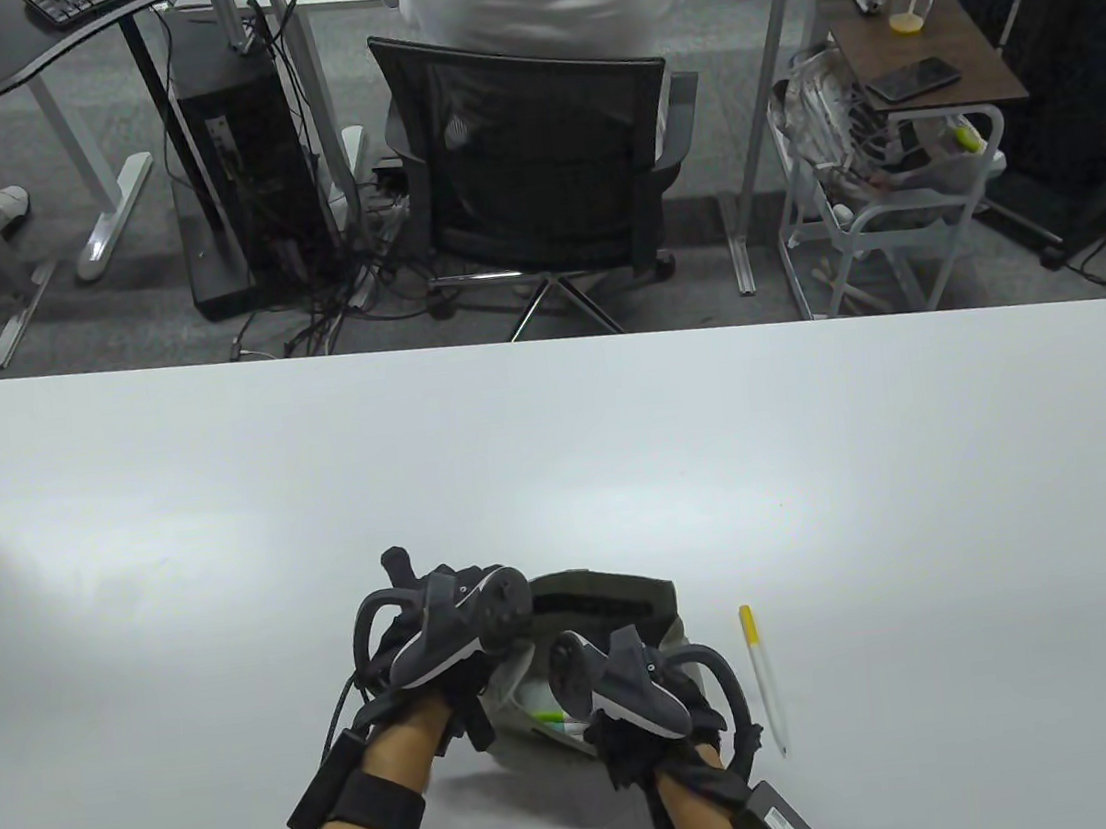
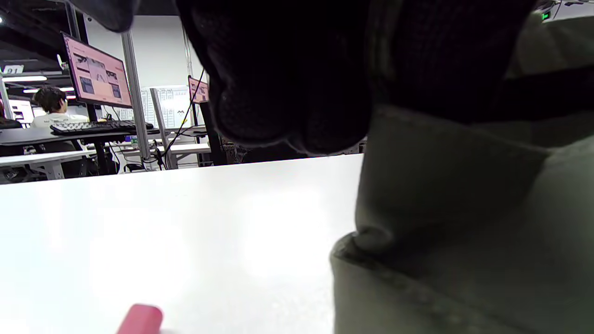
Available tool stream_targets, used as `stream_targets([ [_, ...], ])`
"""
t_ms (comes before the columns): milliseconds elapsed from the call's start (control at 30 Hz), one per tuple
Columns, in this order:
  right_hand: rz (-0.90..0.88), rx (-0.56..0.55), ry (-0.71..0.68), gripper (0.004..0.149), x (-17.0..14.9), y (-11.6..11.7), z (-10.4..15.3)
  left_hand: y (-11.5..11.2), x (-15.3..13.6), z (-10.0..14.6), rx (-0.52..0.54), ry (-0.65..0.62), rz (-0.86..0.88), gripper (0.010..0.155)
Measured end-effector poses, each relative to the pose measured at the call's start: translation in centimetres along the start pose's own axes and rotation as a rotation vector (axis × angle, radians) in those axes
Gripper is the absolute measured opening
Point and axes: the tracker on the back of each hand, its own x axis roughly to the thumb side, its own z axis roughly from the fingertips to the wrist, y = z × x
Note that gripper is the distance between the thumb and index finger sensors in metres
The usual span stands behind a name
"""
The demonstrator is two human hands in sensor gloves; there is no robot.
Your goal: Twist to extend twist pen refills
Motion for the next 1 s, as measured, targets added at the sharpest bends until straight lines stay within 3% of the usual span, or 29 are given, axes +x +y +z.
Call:
stream_targets([
  [33, 0.019, -0.069, -0.008, 0.066, 0.1, -0.1, 0.0, -0.1, 0.0, 0.0, -0.001, 0.011, 0.005, 0.048],
  [100, 0.058, -0.023, -0.019, 0.055, 0.5, 0.2, 0.0, -0.2, 0.0, -0.1, 0.001, 0.014, 0.003, 0.048],
  [167, 0.061, -0.058, -0.022, 0.049, 0.5, 0.3, -0.1, -0.1, 0.1, -0.1, -0.005, 0.02, 0.005, 0.048],
  [767, 0.106, -0.105, -0.003, 0.045, 0.3, 0.2, 0.3, -0.3, -0.2, 0.0, -0.017, 0.045, 0.058, 0.044],
  [1000, -0.096, -0.241, 0.011, 0.045, -1.8, -2.0, 1.6, -0.2, -0.3, 0.0, -0.008, 0.034, 0.072, 0.045],
])
